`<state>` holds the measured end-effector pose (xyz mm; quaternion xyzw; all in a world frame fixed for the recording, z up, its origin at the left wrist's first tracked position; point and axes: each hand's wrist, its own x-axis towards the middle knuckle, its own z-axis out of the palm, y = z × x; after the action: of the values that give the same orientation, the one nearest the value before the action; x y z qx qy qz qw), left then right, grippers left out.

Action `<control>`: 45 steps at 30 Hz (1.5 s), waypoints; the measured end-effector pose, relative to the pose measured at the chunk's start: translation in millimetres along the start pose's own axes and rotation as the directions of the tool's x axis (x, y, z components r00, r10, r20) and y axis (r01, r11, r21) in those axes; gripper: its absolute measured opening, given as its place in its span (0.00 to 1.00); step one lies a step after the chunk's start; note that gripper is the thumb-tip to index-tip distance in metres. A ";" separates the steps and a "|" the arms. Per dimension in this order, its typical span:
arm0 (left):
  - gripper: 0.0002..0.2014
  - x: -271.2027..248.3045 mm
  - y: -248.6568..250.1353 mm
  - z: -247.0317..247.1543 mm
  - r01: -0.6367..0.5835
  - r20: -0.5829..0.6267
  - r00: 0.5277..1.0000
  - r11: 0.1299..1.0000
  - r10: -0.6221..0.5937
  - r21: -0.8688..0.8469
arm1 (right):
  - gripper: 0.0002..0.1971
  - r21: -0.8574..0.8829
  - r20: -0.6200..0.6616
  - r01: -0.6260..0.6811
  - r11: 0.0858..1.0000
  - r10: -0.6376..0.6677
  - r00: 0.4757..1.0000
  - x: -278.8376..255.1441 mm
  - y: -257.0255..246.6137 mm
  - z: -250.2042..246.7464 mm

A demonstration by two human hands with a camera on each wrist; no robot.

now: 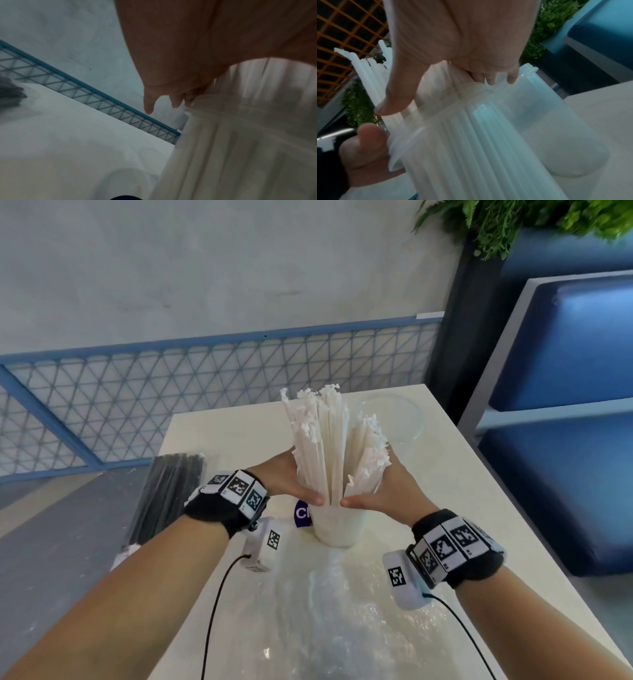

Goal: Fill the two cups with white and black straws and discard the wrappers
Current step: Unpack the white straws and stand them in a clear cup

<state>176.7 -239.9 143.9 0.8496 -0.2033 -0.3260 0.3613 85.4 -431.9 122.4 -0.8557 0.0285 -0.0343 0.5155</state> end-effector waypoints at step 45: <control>0.49 -2.9 21.6 20.8 -0.385 -0.410 0.871 0.894 0.270 -0.229 | 0.34 0.170 -0.185 0.144 0.975 -0.112 0.976 6.9 -32.9 11.0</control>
<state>157.7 -262.4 150.2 0.7819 -0.2224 -0.1219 0.5695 93.7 -407.4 146.5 -0.7987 0.0150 -0.1450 0.5838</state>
